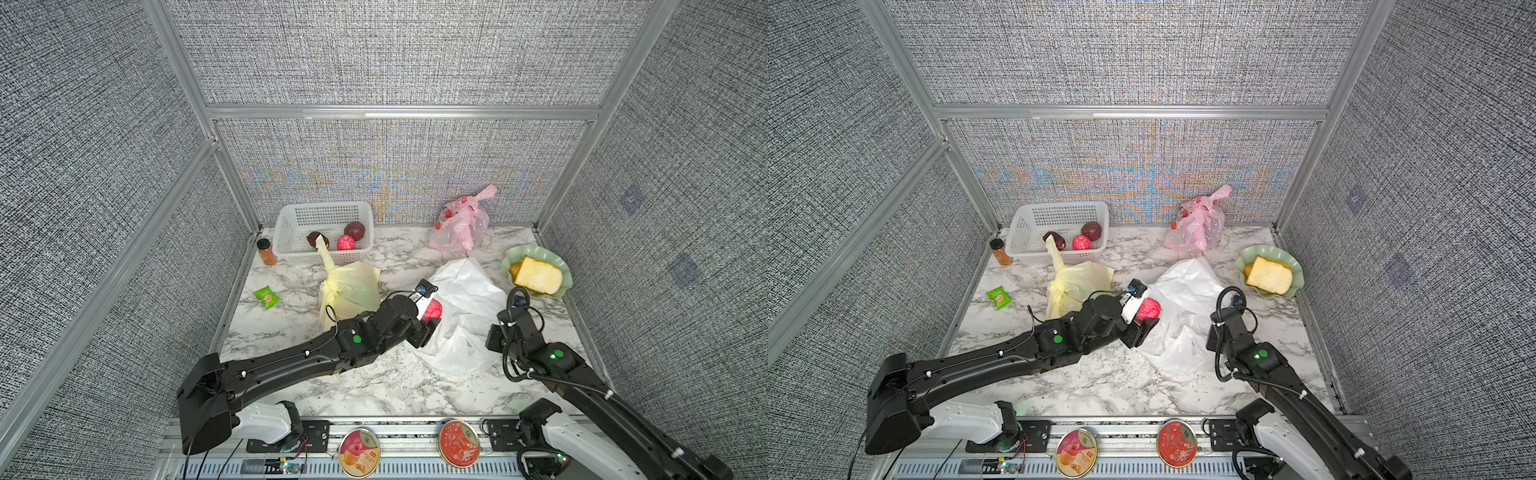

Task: Untie the knot of a plastic bag & take out the apple
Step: Pick up the apple from the plastic bag, then place the apple in the basket.

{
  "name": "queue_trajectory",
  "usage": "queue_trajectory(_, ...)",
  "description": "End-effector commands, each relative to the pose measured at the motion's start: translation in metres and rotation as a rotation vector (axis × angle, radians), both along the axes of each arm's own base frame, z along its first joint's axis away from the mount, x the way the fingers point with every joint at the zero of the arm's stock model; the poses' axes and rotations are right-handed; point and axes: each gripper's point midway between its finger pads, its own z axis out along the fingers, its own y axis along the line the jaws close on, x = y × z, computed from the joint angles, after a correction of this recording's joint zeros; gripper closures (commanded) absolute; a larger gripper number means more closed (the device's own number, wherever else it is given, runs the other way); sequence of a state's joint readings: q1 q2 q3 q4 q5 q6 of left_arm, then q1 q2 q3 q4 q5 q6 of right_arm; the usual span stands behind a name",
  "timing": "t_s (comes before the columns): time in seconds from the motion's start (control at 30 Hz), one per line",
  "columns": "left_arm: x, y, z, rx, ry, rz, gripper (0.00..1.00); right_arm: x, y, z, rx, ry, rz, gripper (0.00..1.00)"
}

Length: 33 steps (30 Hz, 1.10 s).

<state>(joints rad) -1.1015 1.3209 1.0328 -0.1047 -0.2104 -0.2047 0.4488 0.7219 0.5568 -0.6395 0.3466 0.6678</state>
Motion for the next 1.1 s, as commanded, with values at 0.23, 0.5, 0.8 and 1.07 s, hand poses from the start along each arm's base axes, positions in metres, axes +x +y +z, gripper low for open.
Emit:
queue_trajectory(0.23, 0.036, 0.028, 0.052, -0.046, -0.101, 0.064, 0.32, -0.06, -0.081, 0.02, 0.015, 0.056, -0.566, 1.0)
queue_trajectory(0.5, 0.05, 0.065, 0.073, -0.043, -0.139, 0.118, 0.31, -0.089, -0.119, 0.065, -0.025, -0.088, -0.719, 0.93)
queue_trajectory(0.8, 0.072, 0.102, 0.089, -0.024, -0.179, 0.221, 0.29, -0.062, -0.085, 0.048, 0.058, 0.001, -0.568, 0.47)
queue_trajectory(1.07, 0.085, 0.103, 0.086, -0.012, -0.175, 0.241, 0.29, -0.052, -0.045, 0.039, 0.137, 0.157, -0.361, 0.39)
